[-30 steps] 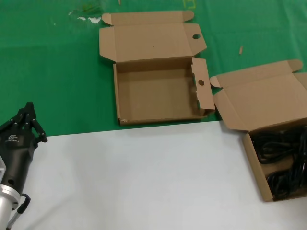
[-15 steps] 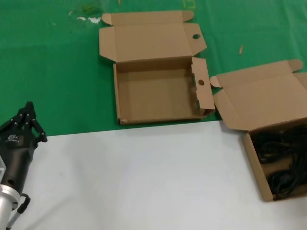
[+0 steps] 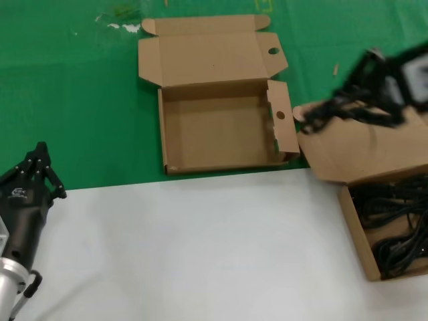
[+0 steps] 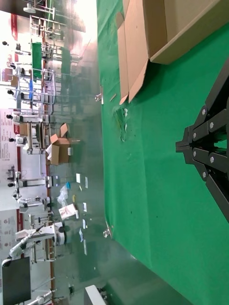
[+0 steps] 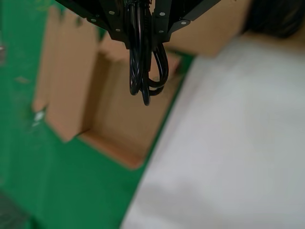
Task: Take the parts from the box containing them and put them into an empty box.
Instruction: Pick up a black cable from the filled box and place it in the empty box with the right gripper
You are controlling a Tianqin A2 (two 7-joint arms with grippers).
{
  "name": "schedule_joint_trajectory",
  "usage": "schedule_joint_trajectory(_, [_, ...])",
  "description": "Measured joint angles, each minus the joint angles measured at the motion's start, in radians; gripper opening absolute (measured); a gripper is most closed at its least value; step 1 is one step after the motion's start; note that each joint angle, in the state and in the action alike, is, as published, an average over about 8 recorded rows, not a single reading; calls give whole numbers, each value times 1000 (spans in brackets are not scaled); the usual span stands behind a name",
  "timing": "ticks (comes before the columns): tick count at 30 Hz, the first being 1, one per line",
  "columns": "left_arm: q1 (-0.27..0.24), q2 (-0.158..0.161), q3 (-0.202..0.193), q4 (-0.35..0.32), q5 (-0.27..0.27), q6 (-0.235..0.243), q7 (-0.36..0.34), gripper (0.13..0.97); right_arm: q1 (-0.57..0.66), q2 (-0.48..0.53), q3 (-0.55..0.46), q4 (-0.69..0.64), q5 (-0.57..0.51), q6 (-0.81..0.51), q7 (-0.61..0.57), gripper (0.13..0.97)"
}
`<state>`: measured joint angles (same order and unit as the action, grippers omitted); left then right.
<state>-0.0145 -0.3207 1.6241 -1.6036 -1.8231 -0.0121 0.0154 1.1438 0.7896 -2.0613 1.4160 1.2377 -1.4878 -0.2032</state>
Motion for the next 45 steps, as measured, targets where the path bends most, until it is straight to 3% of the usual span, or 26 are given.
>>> schedule_joint_trajectory(8, [0,0,0,0,0,0,0,140,66,-212,-66,-119,-59,128,103,205])
schedule_joint_trajectory(19, [0,0,0,0,0,0,0,140,78,-432,-131,-407,-104,308,150,205])
schedule_joint_trajectory(34, [0,0,0,0,0,0,0,140,164,-667,-182,-963,-126,560,-17,209])
schedule_joint_trajectory(45, [0,0,0,0,0,0,0,140,204,-719,-165,-1121,-91,624,-87,260])
